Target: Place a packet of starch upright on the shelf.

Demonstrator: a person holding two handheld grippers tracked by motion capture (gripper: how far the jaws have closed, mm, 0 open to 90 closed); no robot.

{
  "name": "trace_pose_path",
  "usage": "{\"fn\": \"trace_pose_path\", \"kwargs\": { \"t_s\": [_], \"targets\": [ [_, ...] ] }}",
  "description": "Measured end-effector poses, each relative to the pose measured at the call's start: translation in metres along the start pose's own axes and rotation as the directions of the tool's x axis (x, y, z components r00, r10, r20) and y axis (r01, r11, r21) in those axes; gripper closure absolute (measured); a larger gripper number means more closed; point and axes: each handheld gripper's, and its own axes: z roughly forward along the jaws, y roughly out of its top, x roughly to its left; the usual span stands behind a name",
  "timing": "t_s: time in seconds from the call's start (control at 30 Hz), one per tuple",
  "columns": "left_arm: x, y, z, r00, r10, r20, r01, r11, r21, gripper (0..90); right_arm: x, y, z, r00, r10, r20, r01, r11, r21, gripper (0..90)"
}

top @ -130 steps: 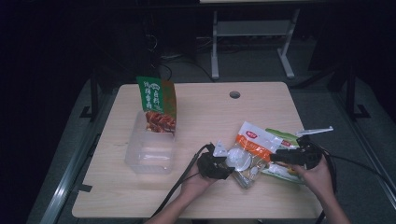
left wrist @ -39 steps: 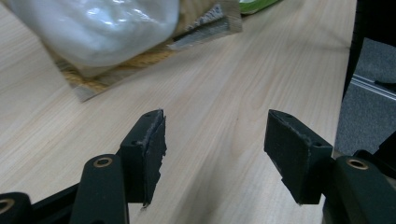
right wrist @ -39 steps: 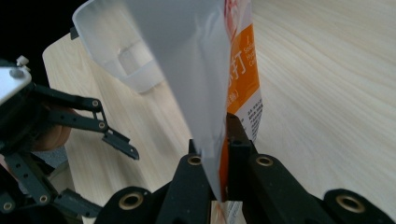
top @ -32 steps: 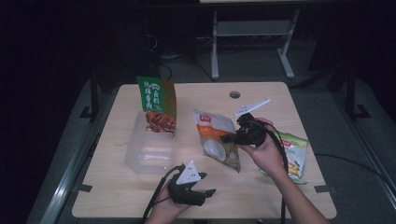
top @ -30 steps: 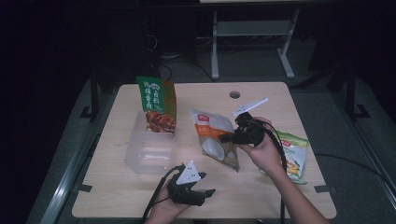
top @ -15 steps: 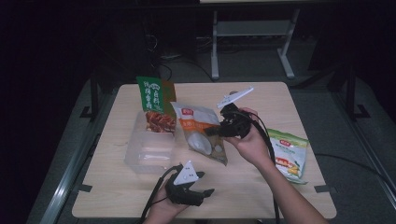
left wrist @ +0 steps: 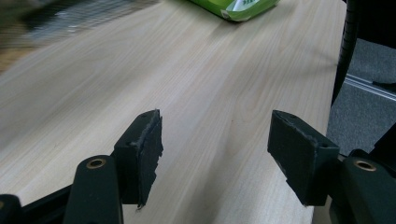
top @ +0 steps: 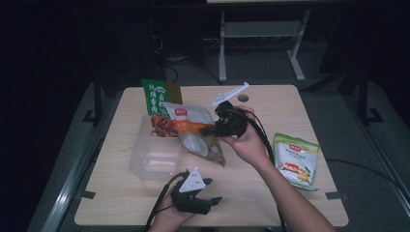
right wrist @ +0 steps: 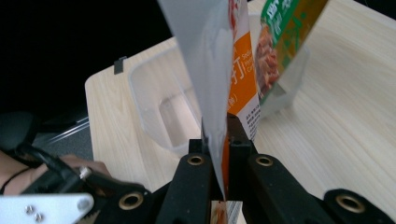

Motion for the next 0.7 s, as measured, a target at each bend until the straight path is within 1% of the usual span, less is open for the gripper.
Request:
{"fn": "trace_pose_path", "kwargs": {
  "t_s": [0.07, 0.17, 0.2, 0.23, 0.33, 0.47, 0.5, 0.57, 0.6, 0.7],
  "targets": [
    [-0.001, 0.000, 0.000, 0.9999, -0.011, 0.004, 0.011, 0.9999, -0.008, 34.7, 0.002, 0.005, 0.002, 1.0000, -0.001, -0.005, 0.001, 1.0000, -0.001, 90.0],
    [-0.001, 0.000, 0.000, 1.0000, -0.003, 0.004, 0.003, 1.0000, -0.003, 34.6, 0.003, 0.015, 0.007, 0.9998, -0.019, -0.011, 0.019, 0.9998, -0.008, 90.0],
    [-0.001, 0.000, -0.001, 1.0000, -0.003, 0.005, 0.003, 1.0000, -0.004, 34.6, 0.004, 0.019, 0.011, 0.9997, -0.014, -0.017, 0.014, 0.9999, -0.009, 90.0],
    [-0.001, 0.000, -0.001, 1.0000, -0.004, 0.006, 0.004, 1.0000, -0.006, 34.7, 0.004, 0.022, 0.013, 0.9996, -0.025, -0.013, 0.025, 0.9996, -0.009, 90.0],
    [-0.001, -0.001, 0.000, 0.9999, -0.008, 0.007, 0.008, 0.9999, -0.009, 33.8, 0.006, 0.031, 0.023, 0.9990, -0.039, -0.023, 0.039, 0.9992, -0.011, 90.0],
    [-0.001, -0.002, -0.001, 0.9998, -0.017, 0.009, 0.017, 0.9998, -0.009, 33.8, 0.005, 0.041, 0.034, 0.9982, -0.045, -0.038, 0.045, 0.9989, -0.016, 90.0],
    [-0.001, -0.002, -0.001, 0.9997, -0.022, 0.010, 0.022, 0.9997, -0.012, 33.8, 0.006, 0.043, 0.037, 0.9984, -0.035, -0.045, 0.034, 0.9993, -0.017, 90.0],
    [0.000, -0.002, -0.001, 0.9997, -0.022, 0.010, 0.022, 0.9997, -0.014, 33.8, 0.004, 0.046, 0.044, 0.9974, -0.057, -0.044, 0.056, 0.9983, -0.018, 90.0],
    [0.001, -0.002, -0.002, 0.9999, -0.014, 0.006, 0.014, 0.9998, -0.013, 33.8, 0.004, 0.047, 0.047, 0.9979, -0.045, -0.047, 0.044, 0.9989, -0.018, 90.0],
    [0.001, -0.002, -0.002, 0.9999, -0.013, 0.007, 0.013, 0.9999, -0.010, 33.8, 0.004, 0.051, 0.060, 0.9975, -0.036, -0.060, 0.035, 0.9992, -0.020, 90.0]
  ]
}}
